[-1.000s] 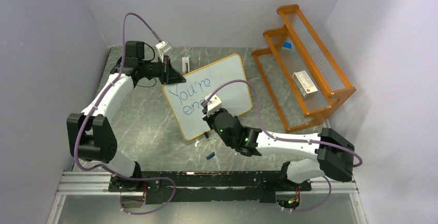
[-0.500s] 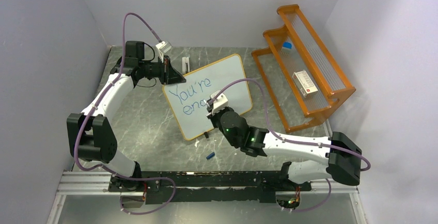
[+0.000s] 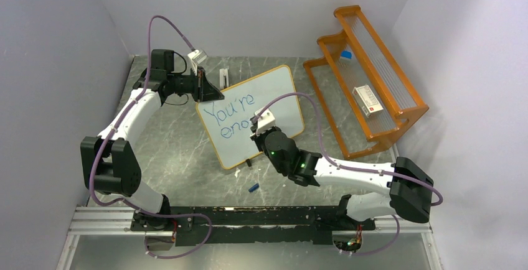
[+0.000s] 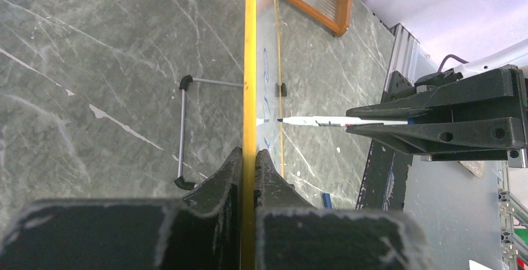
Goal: Write a sentence on the whiteboard
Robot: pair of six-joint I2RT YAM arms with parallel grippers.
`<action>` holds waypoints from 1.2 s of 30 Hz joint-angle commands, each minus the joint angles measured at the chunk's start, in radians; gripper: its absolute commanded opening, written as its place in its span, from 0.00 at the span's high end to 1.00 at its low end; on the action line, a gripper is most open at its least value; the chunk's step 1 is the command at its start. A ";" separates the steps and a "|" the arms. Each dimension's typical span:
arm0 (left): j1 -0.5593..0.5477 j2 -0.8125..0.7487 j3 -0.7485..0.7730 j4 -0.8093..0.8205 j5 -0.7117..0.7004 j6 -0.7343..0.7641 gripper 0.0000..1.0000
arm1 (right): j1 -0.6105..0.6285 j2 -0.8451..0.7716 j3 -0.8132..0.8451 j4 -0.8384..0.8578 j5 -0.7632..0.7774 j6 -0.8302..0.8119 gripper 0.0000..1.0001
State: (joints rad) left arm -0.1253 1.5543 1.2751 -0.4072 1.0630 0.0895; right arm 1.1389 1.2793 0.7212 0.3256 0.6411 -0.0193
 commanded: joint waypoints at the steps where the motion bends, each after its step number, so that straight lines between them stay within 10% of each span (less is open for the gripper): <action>1: 0.002 0.021 -0.005 -0.017 -0.057 0.059 0.95 | -0.008 0.016 -0.006 0.042 -0.002 0.012 1.00; 36: 0.003 0.021 -0.004 -0.019 -0.059 0.059 0.95 | -0.002 -0.026 -0.053 -0.057 0.023 0.044 1.00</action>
State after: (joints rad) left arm -0.1253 1.5543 1.2755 -0.4072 1.0622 0.0895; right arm 1.1385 1.2720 0.6868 0.2787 0.6353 0.0242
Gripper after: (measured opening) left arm 0.086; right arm 0.152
